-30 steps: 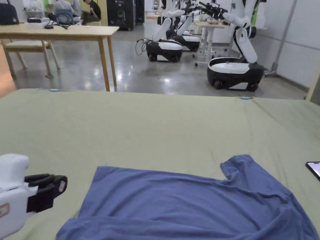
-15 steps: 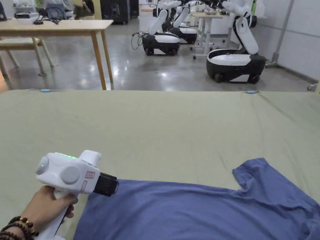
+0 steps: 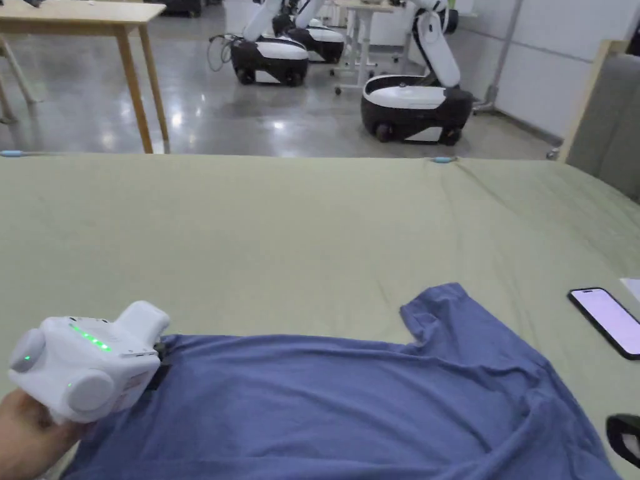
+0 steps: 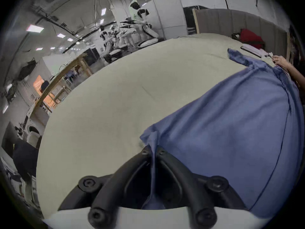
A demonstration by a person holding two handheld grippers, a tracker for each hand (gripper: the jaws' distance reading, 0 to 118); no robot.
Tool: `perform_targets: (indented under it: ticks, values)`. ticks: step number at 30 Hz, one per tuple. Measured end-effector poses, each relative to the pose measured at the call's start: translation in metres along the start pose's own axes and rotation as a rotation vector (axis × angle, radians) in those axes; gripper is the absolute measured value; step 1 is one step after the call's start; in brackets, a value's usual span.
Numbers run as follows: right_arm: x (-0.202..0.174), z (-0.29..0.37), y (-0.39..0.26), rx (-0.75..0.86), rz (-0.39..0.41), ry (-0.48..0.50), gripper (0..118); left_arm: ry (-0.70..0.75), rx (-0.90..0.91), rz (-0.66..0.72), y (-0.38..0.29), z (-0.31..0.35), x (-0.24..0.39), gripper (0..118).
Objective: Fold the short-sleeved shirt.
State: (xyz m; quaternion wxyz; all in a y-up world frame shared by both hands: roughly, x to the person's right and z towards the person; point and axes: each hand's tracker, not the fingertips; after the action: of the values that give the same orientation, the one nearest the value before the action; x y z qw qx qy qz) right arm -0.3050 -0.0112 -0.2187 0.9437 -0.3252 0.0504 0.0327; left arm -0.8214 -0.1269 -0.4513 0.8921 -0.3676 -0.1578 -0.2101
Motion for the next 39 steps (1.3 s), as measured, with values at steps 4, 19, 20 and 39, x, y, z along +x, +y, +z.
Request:
perform_targets:
  ticks: [4, 19, 20, 39]
  values:
    - [0.042, -0.08, 0.054, -0.001, -0.051, 0.026, 10, -0.005, 0.001, 0.014, 0.001, 0.007, -0.001, 0]
    - [0.09, -0.275, 0.078, -0.454, -0.046, -0.086, 3, -0.004, -0.018, 0.017, 0.008, 0.028, 0.005, 0]
    - [0.091, -0.27, 0.082, -0.405, -0.03, -0.125, 0, -0.004, -0.018, 0.019, 0.009, 0.029, 0.006, 0]
    - [0.04, 0.023, 0.027, -0.021, 0.107, 0.117, 0, -0.024, 0.121, 0.128, -0.087, 0.21, 0.016, 0]
